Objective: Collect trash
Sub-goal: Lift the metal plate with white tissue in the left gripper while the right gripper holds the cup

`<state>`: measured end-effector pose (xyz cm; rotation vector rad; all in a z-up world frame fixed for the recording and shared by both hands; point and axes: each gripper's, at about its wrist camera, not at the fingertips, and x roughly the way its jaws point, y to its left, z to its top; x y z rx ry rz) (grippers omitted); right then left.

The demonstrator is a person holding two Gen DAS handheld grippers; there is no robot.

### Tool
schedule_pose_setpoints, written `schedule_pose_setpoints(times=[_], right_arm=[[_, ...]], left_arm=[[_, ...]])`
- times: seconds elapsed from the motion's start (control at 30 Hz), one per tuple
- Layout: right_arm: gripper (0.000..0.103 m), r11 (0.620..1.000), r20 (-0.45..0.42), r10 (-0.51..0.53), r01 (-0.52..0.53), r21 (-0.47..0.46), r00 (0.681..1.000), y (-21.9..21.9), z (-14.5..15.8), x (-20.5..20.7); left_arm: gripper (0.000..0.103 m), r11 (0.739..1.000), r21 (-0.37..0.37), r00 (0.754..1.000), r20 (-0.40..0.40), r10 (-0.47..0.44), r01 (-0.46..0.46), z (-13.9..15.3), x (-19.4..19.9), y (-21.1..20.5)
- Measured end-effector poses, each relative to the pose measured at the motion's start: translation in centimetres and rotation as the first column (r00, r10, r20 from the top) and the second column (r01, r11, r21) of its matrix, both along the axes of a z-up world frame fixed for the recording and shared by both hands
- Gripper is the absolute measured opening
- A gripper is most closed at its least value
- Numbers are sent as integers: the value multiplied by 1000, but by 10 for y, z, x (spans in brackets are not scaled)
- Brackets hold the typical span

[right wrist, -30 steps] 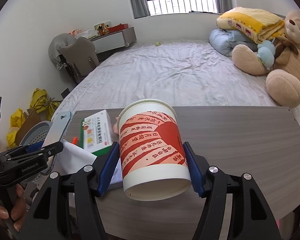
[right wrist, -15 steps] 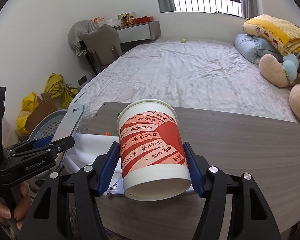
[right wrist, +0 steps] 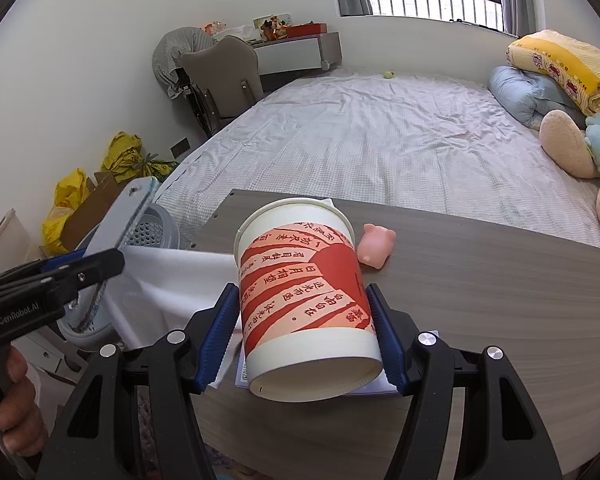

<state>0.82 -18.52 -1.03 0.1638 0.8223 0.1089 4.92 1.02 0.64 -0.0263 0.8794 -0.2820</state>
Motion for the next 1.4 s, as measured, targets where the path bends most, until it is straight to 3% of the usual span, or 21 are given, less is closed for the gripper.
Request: schedule_pose_setpoints(times=[0.57,0.6,0.7,0.73,1.03,1.3,1.4], right_arm=[[62,998,18,-63,63,18,998,-29,0,-16],[62,998,18,-68,67,20,998,-31,-1,-17],[62,997,19,-77,76,27,997,-35,-2,-21],[62,997,20,-78,78,29,997,-36,-2,-21],[62,996,23,-80,79,38,997,-39,-4,-27],[62,995,11,-92,92,43,996,-47,-9,-30],[62,994,11,-103,102,49,995,-51,-9,-30]], left_arm=[[48,995,68,986,-156,-65,77,-68,3,-41],[50,994,72,985,-158,-66,78,-69,1,-42],[76,993,92,988,-140,-57,70,-66,-6,-38],[78,993,100,990,-129,-53,66,-64,-8,-36],[77,991,126,992,-128,-14,31,-70,-12,-32],[65,988,143,987,-159,-30,53,-91,-1,-51],[54,989,138,983,-179,-33,59,-96,3,-52]])
